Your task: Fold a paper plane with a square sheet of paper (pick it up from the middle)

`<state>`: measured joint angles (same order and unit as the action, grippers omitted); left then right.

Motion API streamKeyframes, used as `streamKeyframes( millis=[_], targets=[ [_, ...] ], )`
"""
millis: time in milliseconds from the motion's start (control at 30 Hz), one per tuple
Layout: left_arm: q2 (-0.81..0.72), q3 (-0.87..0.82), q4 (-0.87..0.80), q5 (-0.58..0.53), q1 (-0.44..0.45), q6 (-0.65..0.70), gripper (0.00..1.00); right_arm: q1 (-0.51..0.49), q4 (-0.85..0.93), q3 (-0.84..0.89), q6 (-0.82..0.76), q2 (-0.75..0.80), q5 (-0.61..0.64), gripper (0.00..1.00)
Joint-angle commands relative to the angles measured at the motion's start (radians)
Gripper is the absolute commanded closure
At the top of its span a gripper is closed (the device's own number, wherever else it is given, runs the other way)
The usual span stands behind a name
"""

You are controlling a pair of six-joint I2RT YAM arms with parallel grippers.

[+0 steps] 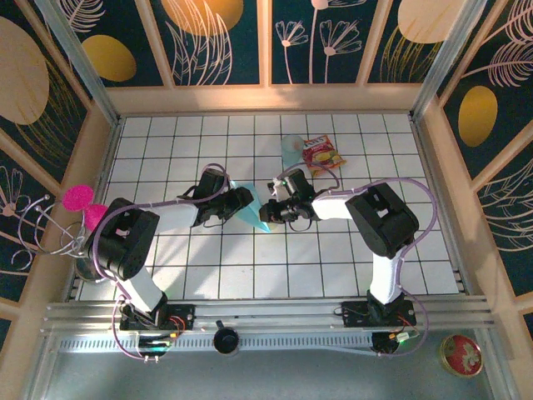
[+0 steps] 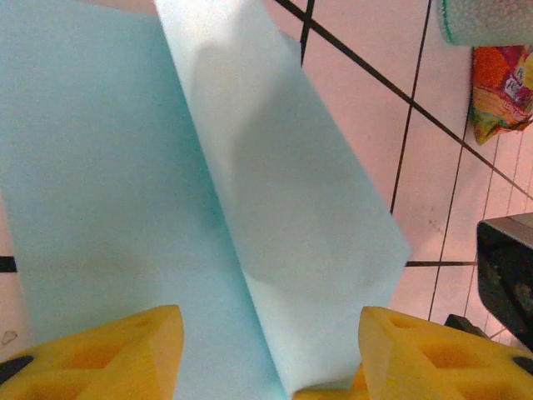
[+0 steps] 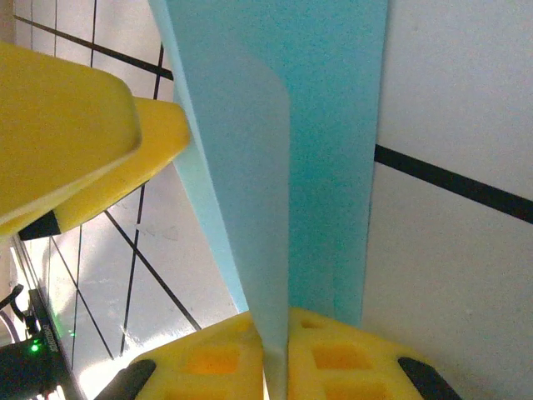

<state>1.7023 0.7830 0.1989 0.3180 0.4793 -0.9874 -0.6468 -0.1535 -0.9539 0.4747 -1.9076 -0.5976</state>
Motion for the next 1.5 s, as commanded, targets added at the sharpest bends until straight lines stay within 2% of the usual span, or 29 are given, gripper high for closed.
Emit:
streamKeyframes(
  millis=[0,367,567,700,900,1167,1467],
  targets=[
    [-0.002,-0.009,0.037,0.018,0.006,0.015,0.42,0.009,0.006,-0.019,0.002,-0.021,-0.019,0.86],
    [0.077,0.065,-0.078,-0.020,0.008,0.029,0.43,0.010,0.013,-0.021,-0.001,-0.028,-0.022,0.86],
    [0.110,0.109,-0.170,-0.077,0.012,0.032,0.44,0.010,0.017,-0.023,-0.004,-0.024,-0.024,0.85],
    [0.142,0.130,-0.244,-0.120,0.013,0.032,0.47,0.015,0.008,-0.015,0.000,-0.003,-0.018,0.81],
    [0.174,0.142,-0.298,-0.148,0.013,0.034,0.51,0.027,-0.049,0.043,0.012,0.075,0.011,0.67],
    [0.196,0.145,-0.326,-0.164,0.013,0.033,0.52,0.023,-0.075,0.075,0.007,0.112,0.088,0.65],
    [0.197,0.140,-0.335,-0.171,0.013,0.029,0.60,0.004,-0.067,0.035,0.004,0.069,0.119,0.65]
  ],
)
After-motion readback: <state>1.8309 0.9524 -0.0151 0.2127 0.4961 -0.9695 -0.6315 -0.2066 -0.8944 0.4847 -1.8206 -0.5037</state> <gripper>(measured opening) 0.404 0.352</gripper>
